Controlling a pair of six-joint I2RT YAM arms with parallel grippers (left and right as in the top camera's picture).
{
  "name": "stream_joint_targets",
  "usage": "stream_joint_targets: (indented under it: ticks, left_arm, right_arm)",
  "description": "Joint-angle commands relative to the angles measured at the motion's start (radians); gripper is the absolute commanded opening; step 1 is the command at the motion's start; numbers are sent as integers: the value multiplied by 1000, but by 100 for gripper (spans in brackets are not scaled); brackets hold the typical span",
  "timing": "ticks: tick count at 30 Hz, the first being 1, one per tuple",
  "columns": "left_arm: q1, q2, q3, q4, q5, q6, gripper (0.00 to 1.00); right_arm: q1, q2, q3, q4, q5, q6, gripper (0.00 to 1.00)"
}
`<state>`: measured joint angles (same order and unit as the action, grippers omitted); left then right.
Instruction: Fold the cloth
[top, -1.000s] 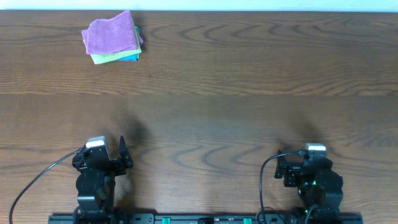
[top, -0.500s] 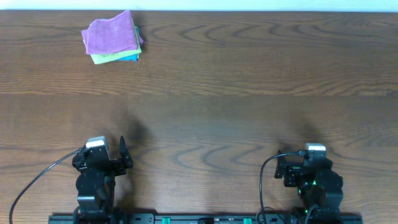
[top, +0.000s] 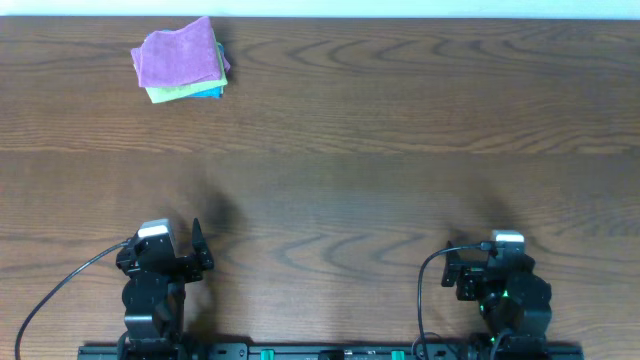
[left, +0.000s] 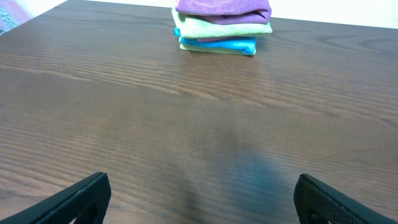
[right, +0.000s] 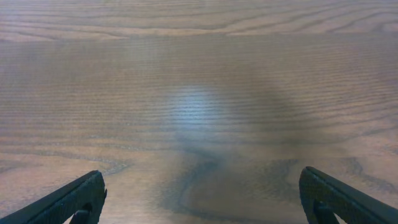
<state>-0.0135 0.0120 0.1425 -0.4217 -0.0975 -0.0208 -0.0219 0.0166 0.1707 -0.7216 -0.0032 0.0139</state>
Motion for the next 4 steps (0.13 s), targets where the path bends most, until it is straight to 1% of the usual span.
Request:
stream_joint_targets:
  ticks: [1, 4]
  left_arm:
    - [2, -8, -18, -10, -7, 18, 96]
    - [2, -8, -18, -10, -7, 18, 96]
  right_arm:
    - [8, -11, -12, -2, 11, -11, 99]
    - [8, -11, -12, -2, 11, -11, 99]
